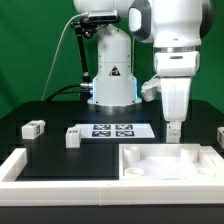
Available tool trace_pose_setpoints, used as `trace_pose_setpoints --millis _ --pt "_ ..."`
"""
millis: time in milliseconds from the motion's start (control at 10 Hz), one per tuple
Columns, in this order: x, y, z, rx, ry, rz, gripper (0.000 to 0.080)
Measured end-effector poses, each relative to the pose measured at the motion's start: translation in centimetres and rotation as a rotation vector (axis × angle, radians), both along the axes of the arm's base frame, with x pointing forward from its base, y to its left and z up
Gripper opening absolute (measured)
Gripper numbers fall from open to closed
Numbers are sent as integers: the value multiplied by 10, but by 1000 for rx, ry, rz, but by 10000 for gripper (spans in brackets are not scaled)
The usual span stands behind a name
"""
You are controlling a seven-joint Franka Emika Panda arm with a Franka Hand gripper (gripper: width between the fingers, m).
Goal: Assemble one leg
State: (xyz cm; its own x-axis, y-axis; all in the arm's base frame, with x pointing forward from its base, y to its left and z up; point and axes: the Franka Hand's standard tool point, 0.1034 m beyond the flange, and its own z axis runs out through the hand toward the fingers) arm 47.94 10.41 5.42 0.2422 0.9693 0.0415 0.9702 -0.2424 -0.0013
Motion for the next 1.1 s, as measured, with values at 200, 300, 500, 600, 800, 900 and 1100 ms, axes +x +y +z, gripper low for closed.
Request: trace_pose_setpoints --millis 200,300,500,600,800,900,1100 --pt "-14 27 6 8 9 -304 649" --pt "-19 41 7 9 26 -446 649" --pt "-24 67 7 19 42 -658 649" --pt "-26 78 8 25 48 -773 649" --pt "-28 89 3 35 71 -934 649" --pt "-28 90 3 40 84 -1026 649" --pt "-29 91 3 47 105 -1180 649"
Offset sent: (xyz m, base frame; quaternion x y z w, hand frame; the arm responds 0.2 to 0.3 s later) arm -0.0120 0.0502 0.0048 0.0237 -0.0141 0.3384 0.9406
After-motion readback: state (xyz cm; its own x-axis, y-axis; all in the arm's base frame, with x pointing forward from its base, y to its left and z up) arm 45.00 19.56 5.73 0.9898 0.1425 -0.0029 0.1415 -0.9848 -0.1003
